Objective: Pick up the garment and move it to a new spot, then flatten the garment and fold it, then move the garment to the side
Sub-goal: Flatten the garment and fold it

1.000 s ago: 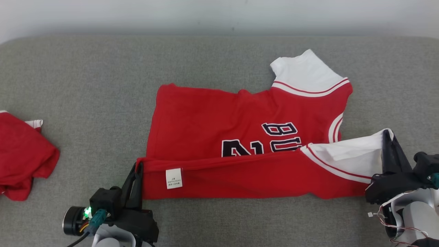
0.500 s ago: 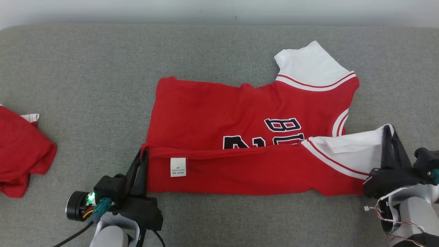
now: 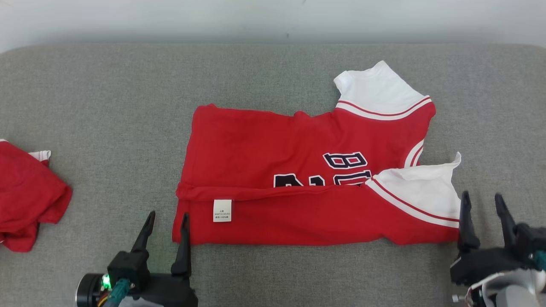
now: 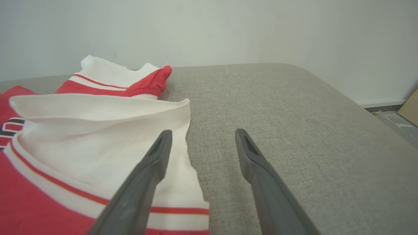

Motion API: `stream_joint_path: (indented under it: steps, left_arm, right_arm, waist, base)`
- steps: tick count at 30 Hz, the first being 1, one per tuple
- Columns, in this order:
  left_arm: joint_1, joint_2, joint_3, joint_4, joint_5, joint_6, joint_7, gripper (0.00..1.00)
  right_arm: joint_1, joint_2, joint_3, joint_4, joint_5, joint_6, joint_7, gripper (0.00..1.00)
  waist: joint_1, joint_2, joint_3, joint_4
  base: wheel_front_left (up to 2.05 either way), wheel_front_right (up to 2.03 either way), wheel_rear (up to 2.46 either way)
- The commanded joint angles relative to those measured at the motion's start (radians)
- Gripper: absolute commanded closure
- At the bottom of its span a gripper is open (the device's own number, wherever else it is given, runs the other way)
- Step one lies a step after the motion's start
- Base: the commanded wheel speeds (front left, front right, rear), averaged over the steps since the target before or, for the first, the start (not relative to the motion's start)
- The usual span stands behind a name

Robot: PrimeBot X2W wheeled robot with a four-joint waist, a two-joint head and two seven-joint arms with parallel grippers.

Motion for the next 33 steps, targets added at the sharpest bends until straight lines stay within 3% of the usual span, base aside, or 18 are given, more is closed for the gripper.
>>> stream_joint_path:
  steps: [1,8,18,19,22,33]
  left_arm:
    - [0.023,0.002,0.004,-0.007,-0.017,0.006,-0.003,0.00]
    - [0.060,0.002,-0.004,-0.002,-0.026,0.010,-0.003,0.00]
    - [0.039,0.002,-0.017,0.008,-0.033,0.006,-0.003,0.00]
    - [0.038,0.002,-0.018,0.007,-0.033,0.004,-0.003,0.00]
    - [0.042,0.002,-0.018,0.009,-0.042,0.000,-0.003,0.00]
    - [0.048,0.002,-0.039,0.032,-0.100,-0.017,-0.003,0.00]
  right_arm:
    - [0.031,0.010,-0.005,-0.004,0.012,-0.003,-0.001,0.00]
    - [0.086,0.033,-0.013,0.028,0.013,-0.003,-0.001,0.00]
    - [0.038,0.021,0.032,0.210,0.005,-0.002,0.004,0.00]
    - [0.033,0.024,0.035,0.221,0.015,-0.002,0.005,0.37]
    - [0.026,0.022,0.040,0.238,0.025,-0.003,0.007,1.00]
    - [0.027,-0.002,0.053,0.194,0.054,-0.003,0.005,1.00]
  waist:
    - [0.0001,-0.0001,-0.007,-0.003]
    - [0.0001,-0.0001,-0.018,-0.003]
    - [0.0001,-0.0001,-0.003,0.022]
    - [0.0001,-0.0001,-0.001,0.023]
    - [0.0001,-0.0001,0.004,0.024]
    - [0.0001,-0.0001,0.005,0.016]
  base:
    - [0.00,0.00,0.00]
    - [0.00,0.00,0.00]
    - [0.00,0.00,0.00]
    - [0.00,0.00,0.00]
    - [0.00,0.00,0.00]
    - [0.00,0.00,0.00]
